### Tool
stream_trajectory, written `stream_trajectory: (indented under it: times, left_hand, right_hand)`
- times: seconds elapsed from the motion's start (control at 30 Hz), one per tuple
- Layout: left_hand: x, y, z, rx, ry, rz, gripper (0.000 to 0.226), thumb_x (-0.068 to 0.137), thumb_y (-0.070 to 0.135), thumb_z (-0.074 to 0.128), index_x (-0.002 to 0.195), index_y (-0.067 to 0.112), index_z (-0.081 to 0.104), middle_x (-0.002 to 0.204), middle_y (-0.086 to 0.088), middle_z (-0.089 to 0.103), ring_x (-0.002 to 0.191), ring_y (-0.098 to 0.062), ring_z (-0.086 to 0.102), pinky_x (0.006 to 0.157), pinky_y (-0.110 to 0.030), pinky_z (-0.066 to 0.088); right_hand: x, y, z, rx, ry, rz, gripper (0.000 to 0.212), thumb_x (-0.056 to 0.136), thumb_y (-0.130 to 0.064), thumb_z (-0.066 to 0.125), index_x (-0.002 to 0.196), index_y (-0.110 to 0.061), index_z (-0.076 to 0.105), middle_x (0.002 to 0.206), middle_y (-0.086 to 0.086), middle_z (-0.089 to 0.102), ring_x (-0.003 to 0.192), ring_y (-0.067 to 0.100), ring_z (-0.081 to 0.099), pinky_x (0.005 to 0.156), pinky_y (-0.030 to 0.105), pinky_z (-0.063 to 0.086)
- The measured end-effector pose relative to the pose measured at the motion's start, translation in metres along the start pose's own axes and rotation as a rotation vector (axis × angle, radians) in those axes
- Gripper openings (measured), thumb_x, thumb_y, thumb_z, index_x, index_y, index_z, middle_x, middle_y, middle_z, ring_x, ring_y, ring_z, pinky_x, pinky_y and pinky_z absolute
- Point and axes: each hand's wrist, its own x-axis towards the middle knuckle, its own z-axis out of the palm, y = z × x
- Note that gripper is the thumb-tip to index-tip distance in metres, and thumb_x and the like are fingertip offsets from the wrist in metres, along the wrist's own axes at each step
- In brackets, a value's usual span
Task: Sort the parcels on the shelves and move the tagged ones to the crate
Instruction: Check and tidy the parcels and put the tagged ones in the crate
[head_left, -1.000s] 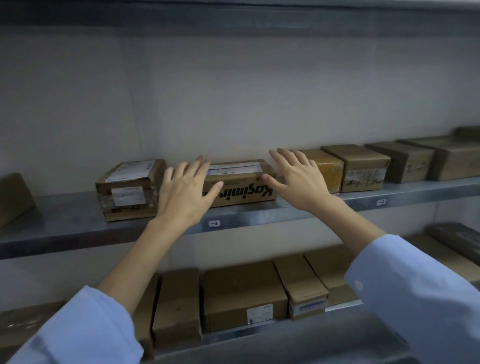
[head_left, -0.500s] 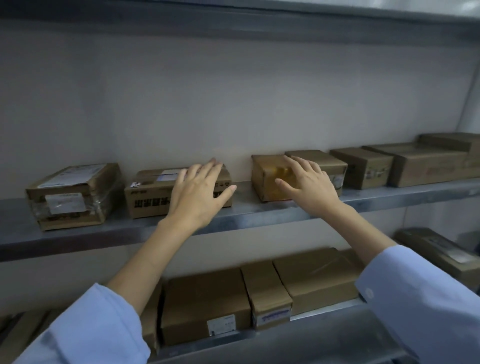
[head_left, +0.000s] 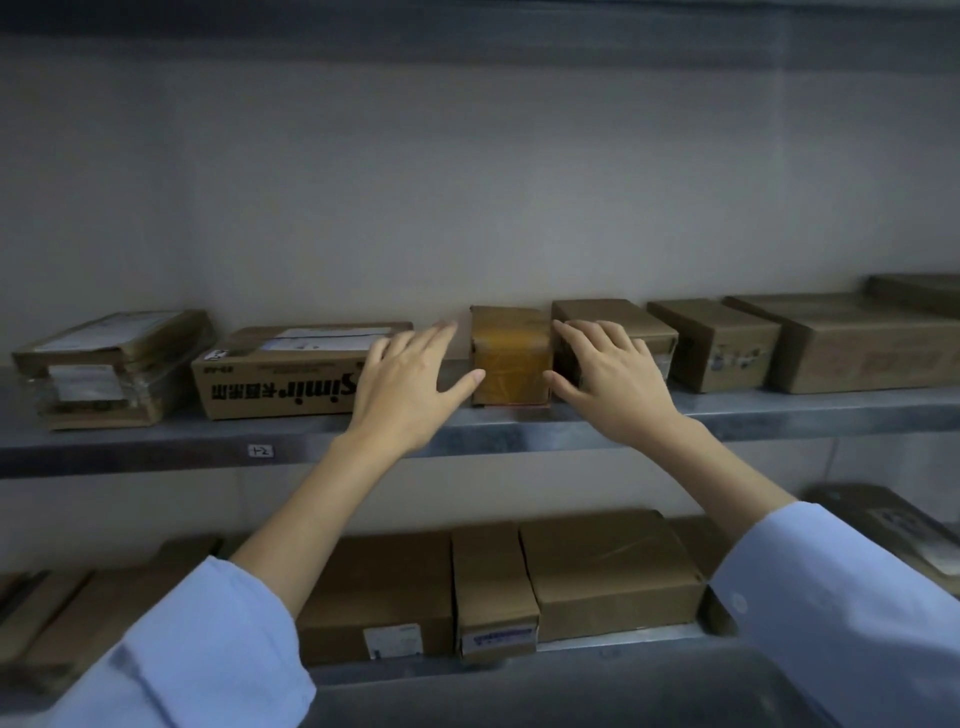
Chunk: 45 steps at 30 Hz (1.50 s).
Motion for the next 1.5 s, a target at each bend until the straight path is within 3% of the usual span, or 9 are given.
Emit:
stream_trajectory:
  times: [0.3,0.57,0.77,1.0,1.17,1.33,1.4,1.5]
  left_hand:
    - [0.015,0.006,0.001,-0.113,-0.012,-0.010,0.069,0.094,0.062,0.044,0.150,0.023,0.034,0.152,0.002,0.042,0.136,-0.021,0.041,0.114,-0.041,0.026]
    - [0.020,0.014,0.011,-0.246,-0.053,-0.022,0.072,0.090,0.059,0.054,0.150,0.028,0.032,0.146,0.002,0.050,0.129,-0.024,0.049,0.108,-0.041,0.037]
    - [0.029,0.014,0.020,-0.280,-0.070,-0.041,0.073,0.089,0.059,0.056,0.150,0.026,0.033,0.144,0.000,0.052,0.129,-0.025,0.050,0.106,-0.040,0.037]
    - [0.034,0.007,0.028,-0.365,-0.113,-0.075,0.074,0.086,0.056,0.062,0.149,0.027,0.034,0.138,-0.002,0.057,0.125,-0.027,0.053,0.105,-0.041,0.042]
    - [0.035,0.010,0.025,-0.605,-0.048,-0.113,0.064,0.085,0.036,0.072,0.141,0.017,0.046,0.130,-0.004,0.060,0.118,-0.020,0.055,0.091,-0.023,0.039]
    - [0.027,0.010,0.016,-0.698,0.068,-0.109,0.056,0.083,0.028,0.076,0.133,0.018,0.053,0.130,0.000,0.059,0.118,-0.010,0.051,0.093,-0.020,0.037]
    - [0.025,0.009,0.013,-0.753,0.100,-0.123,0.055,0.080,0.027,0.079,0.129,0.019,0.054,0.128,0.002,0.060,0.118,-0.011,0.053,0.094,-0.022,0.040]
    - [0.024,0.008,0.010,-0.868,0.120,-0.161,0.055,0.076,0.021,0.083,0.124,0.018,0.056,0.129,0.001,0.059,0.119,-0.016,0.056,0.097,-0.033,0.050]
  right_hand:
    - [0.009,-0.010,-0.002,-0.082,0.101,-0.092,0.062,0.092,-0.048,0.056,0.145,-0.020,0.040,0.142,0.002,0.051,0.143,0.027,0.030,0.110,0.040,0.023]
    - [0.026,-0.006,0.003,-0.154,0.032,-0.070,0.067,0.093,-0.055,0.051,0.147,-0.019,0.036,0.136,0.005,0.058,0.137,0.027,0.038,0.109,0.044,0.023]
    - [0.031,-0.006,0.007,-0.066,-0.065,-0.019,0.067,0.093,-0.061,0.046,0.146,-0.023,0.035,0.136,0.005,0.058,0.140,0.027,0.034,0.114,0.050,0.017]
    - [0.031,-0.011,0.013,-0.017,-0.064,0.007,0.069,0.093,-0.061,0.046,0.149,-0.025,0.030,0.138,0.004,0.057,0.144,0.025,0.028,0.117,0.053,0.010]
    - [0.030,-0.015,0.012,0.079,-0.019,0.023,0.071,0.090,-0.058,0.055,0.149,-0.024,0.034,0.142,0.004,0.052,0.145,0.023,0.026,0.117,0.054,0.003]
    - [0.022,-0.021,0.008,0.187,0.086,0.034,0.068,0.087,-0.048,0.065,0.145,-0.024,0.040,0.142,0.001,0.052,0.144,0.022,0.028,0.119,0.052,-0.001]
    - [0.020,-0.024,0.006,0.257,0.128,0.023,0.066,0.087,-0.041,0.068,0.144,-0.023,0.042,0.143,0.001,0.052,0.143,0.023,0.032,0.120,0.051,0.004]
    - [0.015,-0.030,0.004,0.401,0.186,0.007,0.063,0.089,-0.032,0.068,0.145,-0.022,0.042,0.145,0.001,0.048,0.132,0.023,0.046,0.110,0.044,0.036]
